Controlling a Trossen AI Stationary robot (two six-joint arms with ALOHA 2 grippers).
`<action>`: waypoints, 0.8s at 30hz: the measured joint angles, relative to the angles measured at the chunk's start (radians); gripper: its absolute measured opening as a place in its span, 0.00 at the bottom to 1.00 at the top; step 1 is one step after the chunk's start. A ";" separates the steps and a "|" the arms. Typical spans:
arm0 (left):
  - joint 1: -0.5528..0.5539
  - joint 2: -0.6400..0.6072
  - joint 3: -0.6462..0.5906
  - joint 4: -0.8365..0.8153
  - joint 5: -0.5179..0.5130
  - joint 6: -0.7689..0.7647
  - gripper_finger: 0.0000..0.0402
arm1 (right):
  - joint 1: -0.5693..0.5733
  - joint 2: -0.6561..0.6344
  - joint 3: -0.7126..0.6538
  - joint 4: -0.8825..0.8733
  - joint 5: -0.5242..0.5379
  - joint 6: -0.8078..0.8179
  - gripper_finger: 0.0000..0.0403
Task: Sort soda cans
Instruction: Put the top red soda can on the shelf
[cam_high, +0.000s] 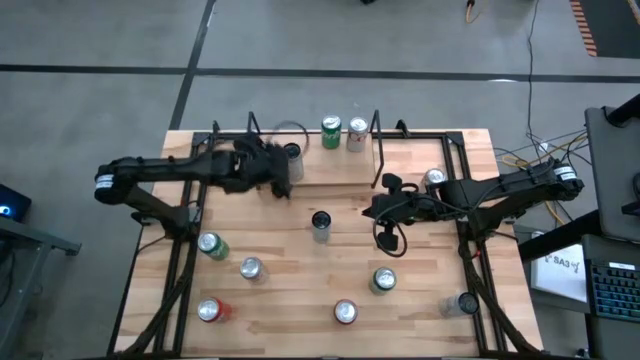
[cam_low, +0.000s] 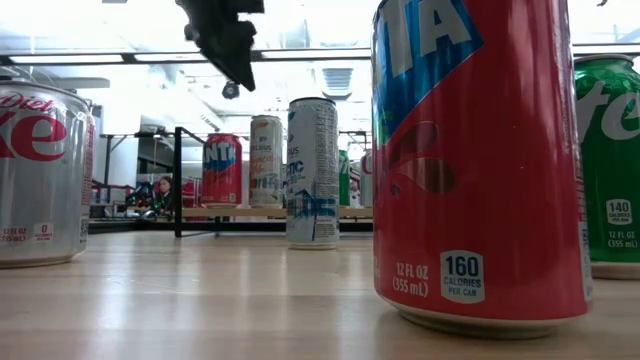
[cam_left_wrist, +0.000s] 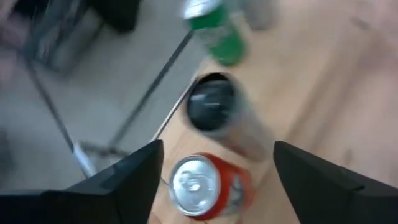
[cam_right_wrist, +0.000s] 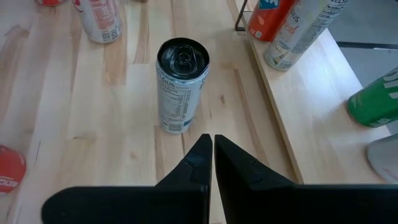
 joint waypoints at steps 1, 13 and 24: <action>-0.036 -0.005 -0.015 -0.003 0.016 0.066 0.67 | 0.000 0.000 0.000 0.000 0.000 0.006 0.02; -0.182 -0.027 -0.208 -0.064 0.126 0.026 0.16 | 0.000 0.000 0.000 0.003 0.000 0.042 0.02; -0.071 -0.027 -0.256 -0.023 0.150 0.055 0.00 | 0.000 0.000 0.000 0.003 0.000 0.051 0.02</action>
